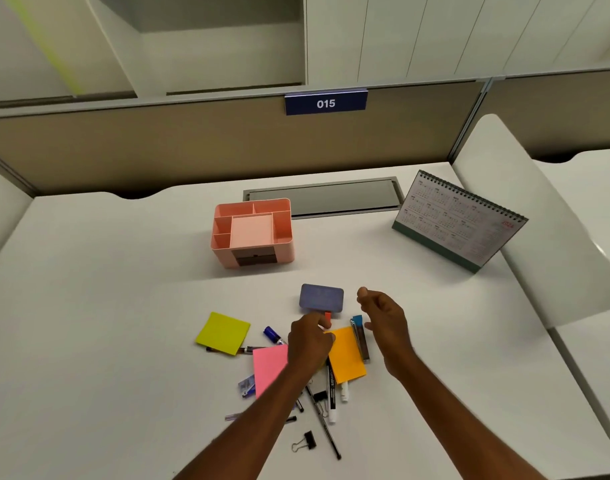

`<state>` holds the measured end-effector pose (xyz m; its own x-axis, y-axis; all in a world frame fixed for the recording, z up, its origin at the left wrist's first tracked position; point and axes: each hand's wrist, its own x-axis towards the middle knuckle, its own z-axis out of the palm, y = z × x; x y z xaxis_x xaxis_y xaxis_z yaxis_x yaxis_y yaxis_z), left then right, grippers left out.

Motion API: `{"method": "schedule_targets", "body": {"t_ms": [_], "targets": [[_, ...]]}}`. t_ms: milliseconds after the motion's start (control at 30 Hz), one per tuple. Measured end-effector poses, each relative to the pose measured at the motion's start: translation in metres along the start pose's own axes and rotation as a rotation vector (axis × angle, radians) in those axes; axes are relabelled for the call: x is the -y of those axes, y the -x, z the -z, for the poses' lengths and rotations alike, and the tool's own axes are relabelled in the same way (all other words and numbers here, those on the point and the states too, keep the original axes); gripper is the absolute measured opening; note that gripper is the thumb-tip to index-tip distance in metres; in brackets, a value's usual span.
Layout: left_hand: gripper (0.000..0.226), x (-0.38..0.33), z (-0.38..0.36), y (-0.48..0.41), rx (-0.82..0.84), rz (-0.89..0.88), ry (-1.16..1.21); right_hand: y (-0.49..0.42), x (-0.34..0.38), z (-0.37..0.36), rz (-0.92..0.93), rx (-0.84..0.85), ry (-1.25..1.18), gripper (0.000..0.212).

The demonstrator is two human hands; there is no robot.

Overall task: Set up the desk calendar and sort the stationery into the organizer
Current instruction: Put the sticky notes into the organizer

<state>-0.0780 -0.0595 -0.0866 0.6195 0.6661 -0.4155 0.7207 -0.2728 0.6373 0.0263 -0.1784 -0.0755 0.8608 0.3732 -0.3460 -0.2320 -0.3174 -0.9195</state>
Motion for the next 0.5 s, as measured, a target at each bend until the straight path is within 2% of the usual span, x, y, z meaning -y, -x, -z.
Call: {"method": "schedule_targets", "body": {"t_ms": [200, 400, 500], "targets": [[0.017, -0.005, 0.012, 0.004, -0.088, -0.059, 0.112, -0.004, 0.001, 0.007, 0.091, 0.062, 0.113, 0.025], [0.012, -0.017, 0.052, 0.002, -0.213, -0.249, 0.189, -0.021, 0.032, 0.004, 0.419, 0.254, 0.459, 0.024], [0.015, -0.023, 0.076, -0.005, -0.307, -0.359, 0.176, -0.034, 0.057, -0.008, 0.516, 0.297, 0.595, 0.021]]}}
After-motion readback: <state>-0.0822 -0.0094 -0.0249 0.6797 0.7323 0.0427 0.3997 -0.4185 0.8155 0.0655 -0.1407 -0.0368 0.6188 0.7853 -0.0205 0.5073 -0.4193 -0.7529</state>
